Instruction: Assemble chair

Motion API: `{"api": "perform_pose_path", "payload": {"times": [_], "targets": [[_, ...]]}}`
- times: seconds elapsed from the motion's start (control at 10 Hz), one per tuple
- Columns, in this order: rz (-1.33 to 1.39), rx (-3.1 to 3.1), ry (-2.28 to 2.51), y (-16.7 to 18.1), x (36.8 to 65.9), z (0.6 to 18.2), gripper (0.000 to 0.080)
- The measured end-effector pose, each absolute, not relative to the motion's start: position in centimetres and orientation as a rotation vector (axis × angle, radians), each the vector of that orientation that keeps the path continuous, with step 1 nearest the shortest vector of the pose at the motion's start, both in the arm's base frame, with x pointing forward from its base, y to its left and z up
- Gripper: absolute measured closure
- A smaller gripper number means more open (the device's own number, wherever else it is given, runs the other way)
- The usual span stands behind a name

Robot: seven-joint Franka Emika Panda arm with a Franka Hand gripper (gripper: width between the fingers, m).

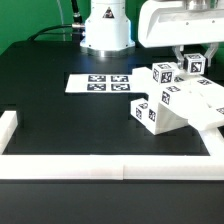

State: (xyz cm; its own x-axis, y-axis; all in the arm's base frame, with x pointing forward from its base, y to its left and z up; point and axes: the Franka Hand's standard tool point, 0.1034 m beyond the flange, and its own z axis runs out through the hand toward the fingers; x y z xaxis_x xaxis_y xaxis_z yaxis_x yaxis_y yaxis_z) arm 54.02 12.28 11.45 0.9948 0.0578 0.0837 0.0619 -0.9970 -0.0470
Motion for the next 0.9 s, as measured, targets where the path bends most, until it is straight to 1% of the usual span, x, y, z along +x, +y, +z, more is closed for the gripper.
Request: {"api": "perform_pose_path", "payload": {"times": [0.3, 0.9], "targets": [[-0.125, -3.087, -0.012, 12.28, 54.03, 11.45, 0.0528], [-0.105, -3.01, 0.604, 12.34, 54.02, 11.45, 0.0528]]}}
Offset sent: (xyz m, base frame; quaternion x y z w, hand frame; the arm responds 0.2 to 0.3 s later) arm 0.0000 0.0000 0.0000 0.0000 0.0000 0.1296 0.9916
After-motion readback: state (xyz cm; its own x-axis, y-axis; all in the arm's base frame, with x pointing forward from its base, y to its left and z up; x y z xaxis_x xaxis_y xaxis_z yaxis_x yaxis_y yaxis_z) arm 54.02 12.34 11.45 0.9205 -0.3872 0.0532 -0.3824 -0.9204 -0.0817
